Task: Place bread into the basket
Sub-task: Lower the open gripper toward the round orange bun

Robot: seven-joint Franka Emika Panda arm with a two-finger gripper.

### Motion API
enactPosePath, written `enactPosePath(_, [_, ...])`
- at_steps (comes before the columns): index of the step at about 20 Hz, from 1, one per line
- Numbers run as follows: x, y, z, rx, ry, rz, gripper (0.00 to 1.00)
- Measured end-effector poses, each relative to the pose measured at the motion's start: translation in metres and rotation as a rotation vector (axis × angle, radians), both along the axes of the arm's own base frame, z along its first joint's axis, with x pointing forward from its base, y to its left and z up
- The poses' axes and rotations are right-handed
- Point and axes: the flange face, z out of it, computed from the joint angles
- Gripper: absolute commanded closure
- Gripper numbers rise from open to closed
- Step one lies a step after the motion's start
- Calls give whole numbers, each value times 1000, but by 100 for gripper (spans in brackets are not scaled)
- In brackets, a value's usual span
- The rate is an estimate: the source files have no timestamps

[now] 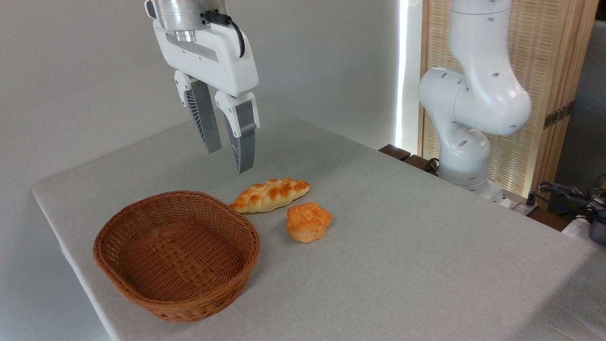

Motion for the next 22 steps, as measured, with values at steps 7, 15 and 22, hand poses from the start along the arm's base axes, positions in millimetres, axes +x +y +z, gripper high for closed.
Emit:
enactPosePath(7, [1,7,0,0,1,13,0])
enactPosePath(15, [-17,8,-13,6,38,13,0])
enactPosePath(22, [-60,-13,-54,4,90,-62,0])
